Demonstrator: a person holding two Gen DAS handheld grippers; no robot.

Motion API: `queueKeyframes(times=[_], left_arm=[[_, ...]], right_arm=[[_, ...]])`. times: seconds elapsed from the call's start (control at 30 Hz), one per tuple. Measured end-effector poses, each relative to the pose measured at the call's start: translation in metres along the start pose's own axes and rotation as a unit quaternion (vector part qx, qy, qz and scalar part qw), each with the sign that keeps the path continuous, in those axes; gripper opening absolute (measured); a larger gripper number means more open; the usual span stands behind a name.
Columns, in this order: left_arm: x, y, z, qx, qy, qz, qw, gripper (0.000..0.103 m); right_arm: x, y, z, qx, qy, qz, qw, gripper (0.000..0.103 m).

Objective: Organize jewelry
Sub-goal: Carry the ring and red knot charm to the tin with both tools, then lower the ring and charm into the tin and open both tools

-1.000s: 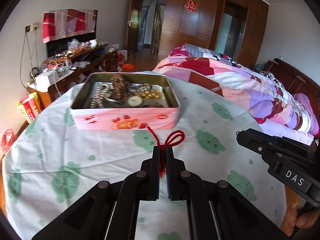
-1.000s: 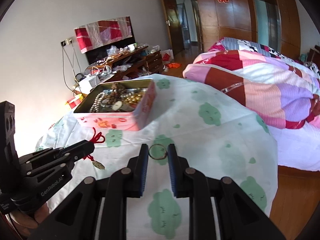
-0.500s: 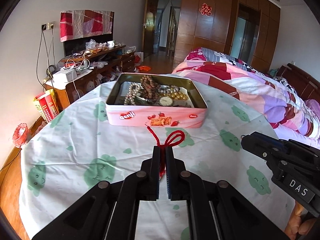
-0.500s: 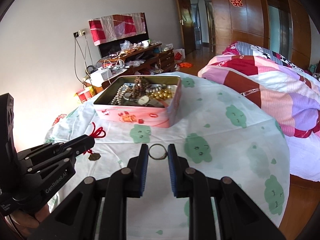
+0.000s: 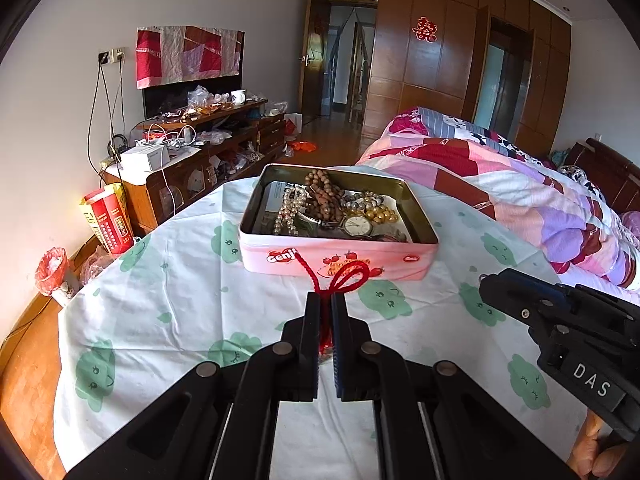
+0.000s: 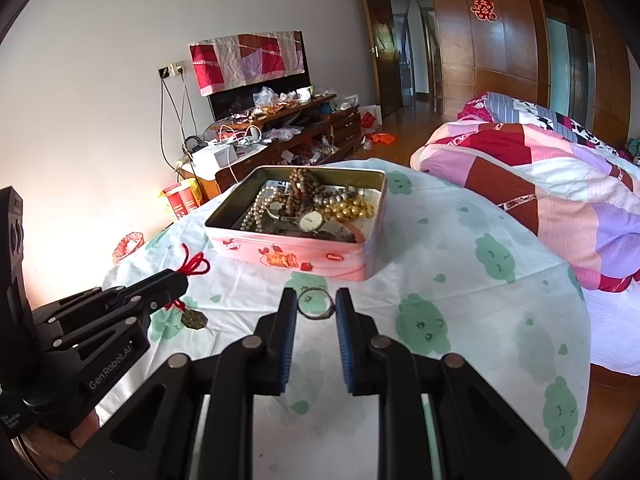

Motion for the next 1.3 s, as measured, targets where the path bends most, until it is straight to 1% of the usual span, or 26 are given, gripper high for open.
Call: queueKeyframes(times=[0.23,0.57,0.7,0.87,1.1,1.3], left_arm=[[0.002,-0.009,-0.001,0.011,0.010,-0.005,0.9999,0.004],[0.011,-0.016,0.000,0.018,0.030,-0.029,0.9990,0.004],[0.015,-0.017,0.010,0.007,0.042,-0.043,0.9982,0.004],[0.020,-0.020,0.026,-0.010,0.049,-0.045,0.9977,0.004],[0.018,-0.034,0.047,-0.027,0.040,-0.042,0.9980,0.004],[0.013,-0.055,0.059,-0.027,0.033,-0.047,0.9980,0.004]], right_arm=[[0.000,-0.009,0.003,0.001,0.005,-0.003,1.000,0.022],[-0.007,-0.023,0.004,0.014,-0.004,0.000,1.000,0.022],[-0.010,-0.031,0.007,0.018,-0.007,0.000,1.000,0.022],[-0.014,-0.037,0.015,0.017,-0.015,0.003,1.000,0.022],[-0.014,-0.045,0.030,0.004,-0.017,0.006,1.000,0.022],[-0.019,-0.055,0.043,-0.005,-0.022,0.002,1.000,0.022]])
Point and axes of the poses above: each gripper's, at about its wrist camera, not at the fingertips, and y roughly against the way its jaws point, x to its left, z to its top, the point moved 4 cm from there along -y, roughly the way its jaws point, and after that the axes turned 5 degrees about -x, right-handed, at the moved point
